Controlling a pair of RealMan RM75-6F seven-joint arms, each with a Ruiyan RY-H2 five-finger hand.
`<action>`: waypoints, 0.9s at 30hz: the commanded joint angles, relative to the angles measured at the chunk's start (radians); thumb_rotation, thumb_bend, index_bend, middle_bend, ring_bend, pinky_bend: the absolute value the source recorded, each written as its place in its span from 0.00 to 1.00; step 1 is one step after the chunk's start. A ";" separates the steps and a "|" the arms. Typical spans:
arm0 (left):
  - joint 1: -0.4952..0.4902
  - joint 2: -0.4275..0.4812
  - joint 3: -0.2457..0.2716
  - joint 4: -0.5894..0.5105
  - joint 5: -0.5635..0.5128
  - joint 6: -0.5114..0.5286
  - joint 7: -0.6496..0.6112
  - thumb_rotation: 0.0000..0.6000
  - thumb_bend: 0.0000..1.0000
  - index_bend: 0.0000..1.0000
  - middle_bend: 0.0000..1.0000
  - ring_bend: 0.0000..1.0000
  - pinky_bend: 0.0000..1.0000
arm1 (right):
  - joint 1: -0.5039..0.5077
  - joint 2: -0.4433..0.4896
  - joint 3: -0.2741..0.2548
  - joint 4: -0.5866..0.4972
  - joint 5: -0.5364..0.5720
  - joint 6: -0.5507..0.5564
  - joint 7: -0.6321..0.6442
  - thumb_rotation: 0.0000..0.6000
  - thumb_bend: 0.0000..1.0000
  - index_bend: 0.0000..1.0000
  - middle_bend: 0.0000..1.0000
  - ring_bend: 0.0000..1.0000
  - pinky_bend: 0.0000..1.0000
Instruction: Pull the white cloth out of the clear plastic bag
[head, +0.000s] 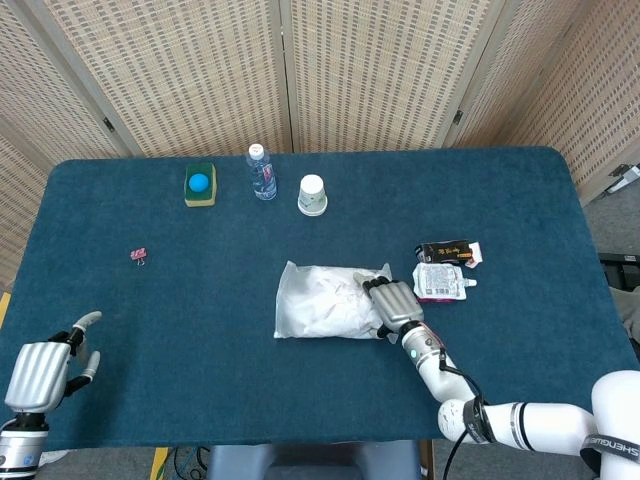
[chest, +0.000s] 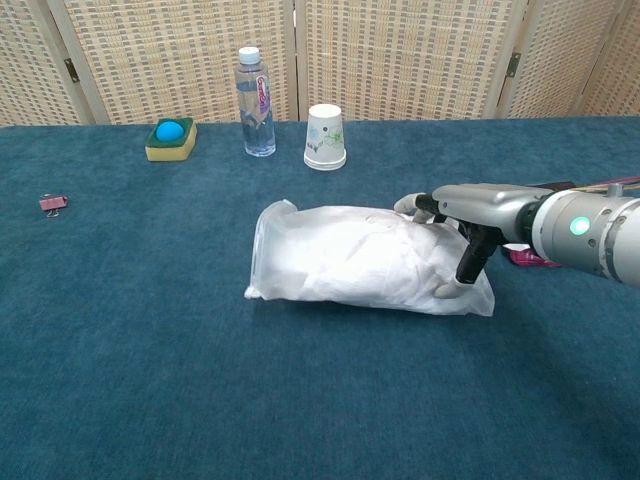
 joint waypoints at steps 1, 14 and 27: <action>0.000 -0.002 0.000 0.000 0.004 0.003 0.002 1.00 0.44 0.23 0.70 0.57 0.79 | 0.000 -0.020 -0.004 0.021 -0.054 0.029 0.017 1.00 0.37 0.24 0.45 0.41 0.54; -0.035 0.045 -0.037 -0.146 -0.026 -0.039 -0.093 1.00 0.44 0.26 0.73 0.59 0.79 | -0.086 -0.046 0.012 0.106 -0.473 0.231 0.270 1.00 0.54 0.61 0.74 0.70 0.80; -0.167 0.099 -0.172 -0.341 -0.094 -0.128 -0.076 1.00 0.31 0.33 0.84 0.67 0.82 | -0.134 -0.024 0.030 0.180 -0.831 0.474 0.443 1.00 0.54 0.62 0.74 0.71 0.80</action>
